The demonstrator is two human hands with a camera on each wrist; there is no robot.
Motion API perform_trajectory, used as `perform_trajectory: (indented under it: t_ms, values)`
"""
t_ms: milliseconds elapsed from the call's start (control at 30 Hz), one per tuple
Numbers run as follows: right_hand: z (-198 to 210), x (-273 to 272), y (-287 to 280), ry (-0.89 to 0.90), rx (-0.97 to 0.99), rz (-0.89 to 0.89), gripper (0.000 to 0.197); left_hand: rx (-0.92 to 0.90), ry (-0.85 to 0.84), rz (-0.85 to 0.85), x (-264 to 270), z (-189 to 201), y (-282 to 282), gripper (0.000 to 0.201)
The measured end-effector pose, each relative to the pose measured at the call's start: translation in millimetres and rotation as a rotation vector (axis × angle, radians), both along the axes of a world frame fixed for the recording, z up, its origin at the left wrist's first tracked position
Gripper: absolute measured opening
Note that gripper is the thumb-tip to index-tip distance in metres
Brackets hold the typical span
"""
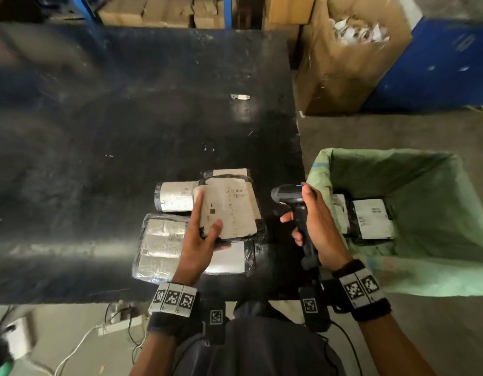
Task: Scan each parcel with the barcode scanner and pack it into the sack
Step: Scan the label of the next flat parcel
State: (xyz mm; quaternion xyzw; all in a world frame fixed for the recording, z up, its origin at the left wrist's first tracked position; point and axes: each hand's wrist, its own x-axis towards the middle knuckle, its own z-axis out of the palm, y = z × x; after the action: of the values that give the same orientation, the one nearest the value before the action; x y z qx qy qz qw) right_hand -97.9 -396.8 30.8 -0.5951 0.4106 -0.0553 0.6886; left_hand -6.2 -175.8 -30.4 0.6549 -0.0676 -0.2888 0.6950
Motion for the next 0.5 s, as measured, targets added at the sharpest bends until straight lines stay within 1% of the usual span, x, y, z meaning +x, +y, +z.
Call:
perform_trajectory:
  t_ms: [67, 167, 267, 333, 400, 500]
  values:
    - [26.1, 3.9, -0.8, -0.073, 0.043, 0.021, 0.052, 0.000, -0.108, 0.013, 6.3, 5.5, -6.1, 0.074]
    - [62.4, 11.6, 1.4, -0.128, 0.065, 0.082, 0.067, 0.128, -0.356, 0.051, 18.2, 10.1, -19.7, 0.072]
    - [88.3, 15.4, 4.8, -0.161, 0.002, 0.111, 0.064, 0.201, -0.509, 0.132, 23.8, 14.7, -33.5, 0.070]
    - [99.6, 15.9, 6.2, -0.182, -0.035, 0.116, 0.065, 0.219, -0.561, 0.157, 24.6, 19.2, -41.0, 0.070]
    - [106.9, 15.9, 7.5, -0.191, -0.068, 0.117, 0.063, 0.217, -0.567, 0.183, 25.8, 22.5, -44.5, 0.070]
    - [113.2, 12.5, 8.9, -0.193, -0.061, 0.142, 0.058, 0.221, -0.573, 0.209, 28.1, 23.4, -44.8, 0.070]
